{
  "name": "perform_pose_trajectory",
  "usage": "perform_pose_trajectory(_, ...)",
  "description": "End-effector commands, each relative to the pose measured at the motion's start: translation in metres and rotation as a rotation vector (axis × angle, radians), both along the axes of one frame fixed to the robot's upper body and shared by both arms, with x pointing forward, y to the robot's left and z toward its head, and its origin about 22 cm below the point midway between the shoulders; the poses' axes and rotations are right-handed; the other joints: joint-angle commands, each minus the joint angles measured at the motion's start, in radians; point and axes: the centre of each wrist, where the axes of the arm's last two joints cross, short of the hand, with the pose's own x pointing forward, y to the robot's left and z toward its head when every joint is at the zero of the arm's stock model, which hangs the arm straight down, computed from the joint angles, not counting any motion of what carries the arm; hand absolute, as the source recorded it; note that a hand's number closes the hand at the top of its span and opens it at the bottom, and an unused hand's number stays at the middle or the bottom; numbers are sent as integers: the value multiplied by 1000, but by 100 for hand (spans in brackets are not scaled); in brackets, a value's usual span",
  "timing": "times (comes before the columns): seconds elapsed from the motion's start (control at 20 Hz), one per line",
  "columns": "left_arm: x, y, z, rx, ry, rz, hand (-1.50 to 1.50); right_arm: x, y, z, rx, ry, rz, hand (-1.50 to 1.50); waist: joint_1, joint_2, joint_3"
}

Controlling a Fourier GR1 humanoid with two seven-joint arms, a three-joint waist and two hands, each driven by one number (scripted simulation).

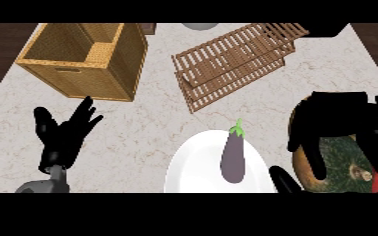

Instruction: Pick the squash from the placemat and place it in the tiered shelf

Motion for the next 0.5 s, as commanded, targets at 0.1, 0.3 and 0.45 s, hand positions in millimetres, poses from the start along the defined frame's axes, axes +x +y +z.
perform_pose_trajectory(0.1,-7,-1,-10,-2,65,-14,0,40,-5,64,104,-11,-83,150,14,6,-3)
perform_pose_trajectory(0.3,-4,-7,-17,2,68,-7,0,52,-9,107,134,-13,-111,150,7,4,-3)
perform_pose_trajectory(0.45,1,-1,-11,16,39,-9,0,68,-10,136,131,-2,-120,150,8,5,-3)
